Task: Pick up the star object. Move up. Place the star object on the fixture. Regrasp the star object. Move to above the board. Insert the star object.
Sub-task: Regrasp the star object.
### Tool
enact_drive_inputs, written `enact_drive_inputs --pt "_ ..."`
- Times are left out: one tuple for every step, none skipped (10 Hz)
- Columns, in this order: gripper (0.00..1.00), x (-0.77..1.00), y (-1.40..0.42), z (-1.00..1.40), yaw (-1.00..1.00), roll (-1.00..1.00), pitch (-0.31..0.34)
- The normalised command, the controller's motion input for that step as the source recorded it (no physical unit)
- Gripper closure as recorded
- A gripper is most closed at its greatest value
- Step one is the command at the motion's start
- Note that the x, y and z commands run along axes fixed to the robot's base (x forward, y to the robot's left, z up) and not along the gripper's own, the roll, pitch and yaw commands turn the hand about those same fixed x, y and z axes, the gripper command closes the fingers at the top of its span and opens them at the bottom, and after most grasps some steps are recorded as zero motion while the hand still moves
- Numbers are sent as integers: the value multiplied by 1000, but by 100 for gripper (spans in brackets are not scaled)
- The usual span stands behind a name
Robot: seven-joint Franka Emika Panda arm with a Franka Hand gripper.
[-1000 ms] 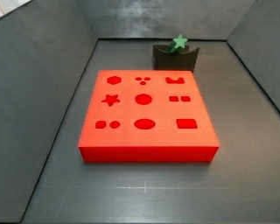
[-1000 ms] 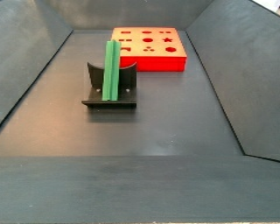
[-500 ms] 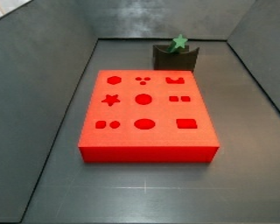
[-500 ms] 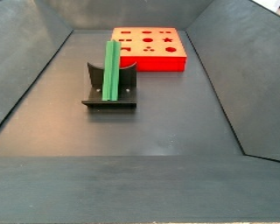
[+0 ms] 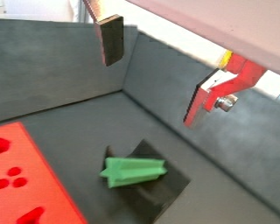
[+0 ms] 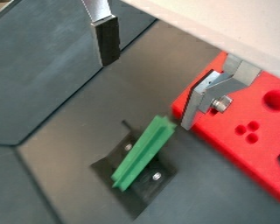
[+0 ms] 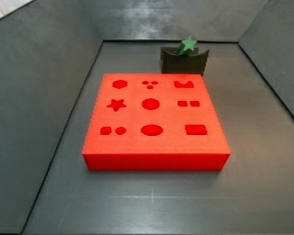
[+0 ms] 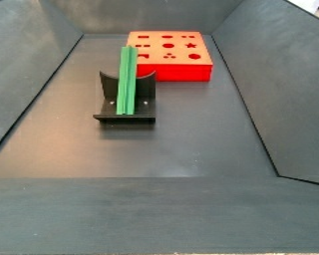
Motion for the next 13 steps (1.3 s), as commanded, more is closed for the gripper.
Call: enact_drive_inputs --pt "0 75 -33 -2 62 1000 80" --pt "0 89 -35 -4 69 1000 98" --pt "0 106 -43 -7 82 1000 126" --pt "0 106 -44 -7 97 1000 147" --pt "0 106 -48 -3 117 1000 166" --pt "0 107 -47 -9 158 1000 195" --pt "0 109 -52 -7 196 967 212" --pt "0 114 -54 -8 212 788 192" --pt "0 117 -57 -11 229 611 169" --pt "0 118 -58 -13 239 379 128" --pt "0 110 -49 -1 243 251 96" --pt "0 96 -45 -4 237 183 41" --pt "0 89 -49 -11 228 174 24"
